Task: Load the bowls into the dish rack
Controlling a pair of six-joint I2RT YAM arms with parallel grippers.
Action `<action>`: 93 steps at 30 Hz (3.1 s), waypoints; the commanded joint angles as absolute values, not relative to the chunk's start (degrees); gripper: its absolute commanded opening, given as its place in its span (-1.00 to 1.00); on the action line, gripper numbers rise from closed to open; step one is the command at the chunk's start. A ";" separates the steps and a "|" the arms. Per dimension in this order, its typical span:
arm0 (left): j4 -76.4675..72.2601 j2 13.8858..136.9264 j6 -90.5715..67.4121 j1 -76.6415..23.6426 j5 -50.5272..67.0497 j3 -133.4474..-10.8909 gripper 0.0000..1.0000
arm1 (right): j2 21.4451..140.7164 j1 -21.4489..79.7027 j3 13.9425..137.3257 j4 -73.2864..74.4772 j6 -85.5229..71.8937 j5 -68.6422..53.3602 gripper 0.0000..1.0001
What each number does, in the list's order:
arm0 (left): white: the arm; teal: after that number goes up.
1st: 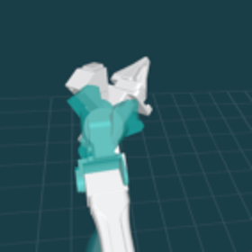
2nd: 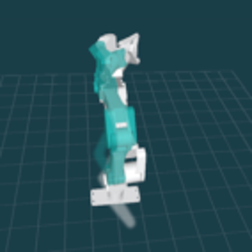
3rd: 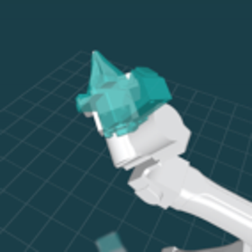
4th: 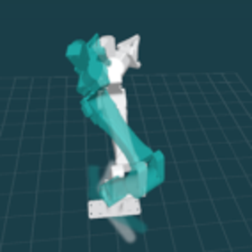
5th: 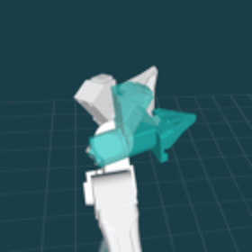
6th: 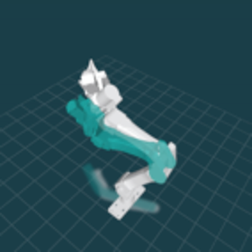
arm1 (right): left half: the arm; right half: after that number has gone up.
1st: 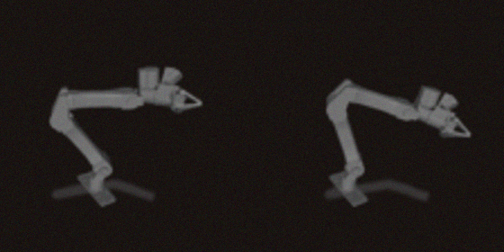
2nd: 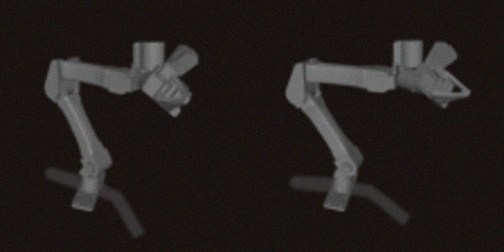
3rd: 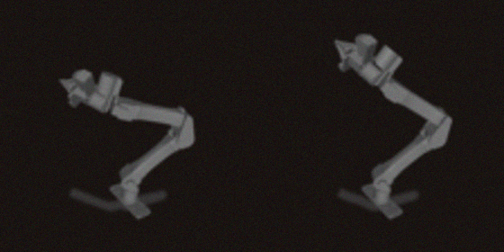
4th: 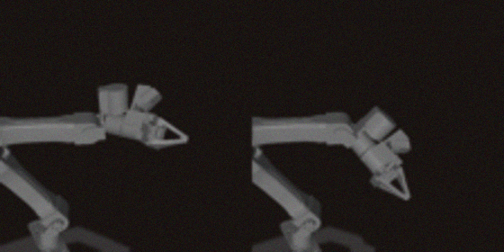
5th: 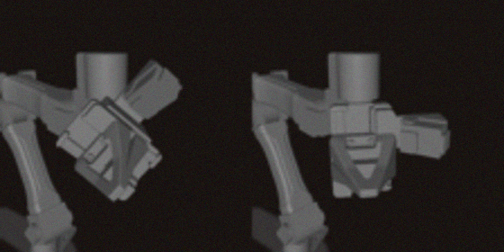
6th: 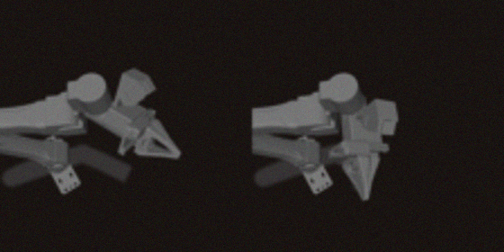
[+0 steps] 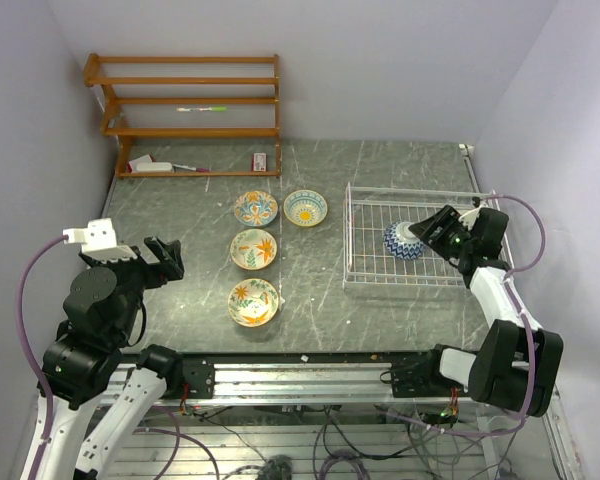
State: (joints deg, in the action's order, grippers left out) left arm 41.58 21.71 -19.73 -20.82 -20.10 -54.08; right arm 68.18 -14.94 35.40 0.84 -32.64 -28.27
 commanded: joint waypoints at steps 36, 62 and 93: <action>39.29 21.20 -18.72 -20.39 -18.46 -53.52 0.97 | 78.75 8.85 52.07 18.23 -21.45 16.14 0.49; 38.06 20.74 -17.89 -20.39 -17.52 -52.06 0.97 | 69.59 8.78 51.01 21.89 -23.50 24.24 -0.68; 36.52 20.12 -17.77 -20.39 -16.26 -49.83 0.97 | 82.32 5.18 55.11 18.01 -24.00 30.34 0.51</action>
State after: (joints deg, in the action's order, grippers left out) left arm 38.81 20.34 -18.79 -20.82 -17.52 -50.17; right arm 82.85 7.51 57.06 19.25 -22.31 27.62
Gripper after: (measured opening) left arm 0.984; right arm 0.759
